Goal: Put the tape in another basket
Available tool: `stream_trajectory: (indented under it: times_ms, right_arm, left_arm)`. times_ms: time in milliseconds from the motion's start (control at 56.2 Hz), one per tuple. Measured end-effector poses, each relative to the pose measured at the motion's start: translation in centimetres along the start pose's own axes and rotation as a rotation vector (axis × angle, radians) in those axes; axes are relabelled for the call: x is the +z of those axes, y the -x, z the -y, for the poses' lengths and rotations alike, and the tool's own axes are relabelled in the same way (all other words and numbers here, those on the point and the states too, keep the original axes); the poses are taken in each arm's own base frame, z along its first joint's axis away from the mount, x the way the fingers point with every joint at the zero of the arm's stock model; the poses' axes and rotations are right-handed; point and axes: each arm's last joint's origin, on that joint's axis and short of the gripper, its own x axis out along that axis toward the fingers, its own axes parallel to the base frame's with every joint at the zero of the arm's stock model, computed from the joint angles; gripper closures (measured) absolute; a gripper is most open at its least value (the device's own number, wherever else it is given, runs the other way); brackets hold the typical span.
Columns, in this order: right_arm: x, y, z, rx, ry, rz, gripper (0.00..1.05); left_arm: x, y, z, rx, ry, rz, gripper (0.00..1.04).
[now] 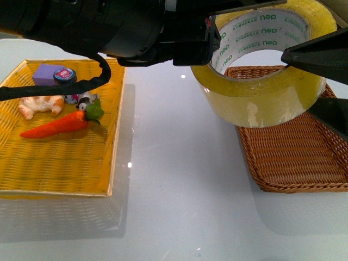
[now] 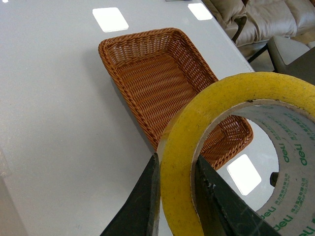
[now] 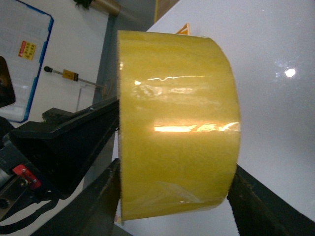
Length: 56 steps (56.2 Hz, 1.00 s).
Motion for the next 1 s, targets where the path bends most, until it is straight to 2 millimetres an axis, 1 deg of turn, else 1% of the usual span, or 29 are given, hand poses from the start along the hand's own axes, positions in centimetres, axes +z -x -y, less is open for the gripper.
stream_trajectory:
  times_ms: [18,89,249,285,552,641,659,783,801,872,944,997]
  right_arm:
    - [0.0,0.0,0.0,0.003,-0.001,0.002,0.49]
    - [0.1,0.0,-0.1,0.012,-0.011,0.006,0.56]
    - [0.1,-0.1,-0.1,0.017,-0.017,0.01,0.56]
    - [0.1,-0.1,-0.1,0.019,-0.017,0.011,0.56]
    - [0.2,-0.1,0.0,0.008,-0.018,0.022,0.56]
    - [0.3,-0.1,0.0,0.005,-0.019,0.026,0.57]
    - [0.3,-0.1,0.1,0.003,-0.02,0.028,0.57]
    - [0.6,0.1,0.4,-0.01,-0.028,0.041,0.57]
    - [0.6,0.1,0.5,-0.012,-0.029,0.044,0.57]
    - [0.7,0.3,0.8,-0.023,-0.036,0.051,0.57]
    - [0.8,0.5,1.2,-0.038,-0.045,0.056,0.57]
    - [0.9,0.8,1.6,-0.048,-0.053,0.062,0.57]
  left_arm:
    - [0.0,0.0,0.0,0.0,0.001,0.0,0.9]
    - [0.0,0.0,-0.1,0.0,0.004,-0.001,0.9]
    - [0.0,0.0,-0.1,-0.001,0.007,-0.002,0.9]
    - [0.0,0.0,-0.1,-0.002,0.009,-0.002,0.89]
    - [0.4,0.6,0.1,-0.028,0.0,0.01,0.5]
    - [0.4,0.9,0.0,-0.02,-0.008,0.019,0.32]
    - [0.4,1.0,0.0,-0.018,-0.008,0.022,0.27]
    - [0.5,1.7,-0.3,-0.005,-0.016,0.043,0.09]
    - [0.6,1.9,-0.4,-0.003,-0.018,0.051,0.07]
    - [1.0,2.6,-0.5,0.007,-0.025,0.077,0.1]
    - [1.4,3.5,-0.6,0.014,-0.034,0.112,0.09]
    - [2.0,4.6,-0.7,0.012,-0.042,0.157,0.09]
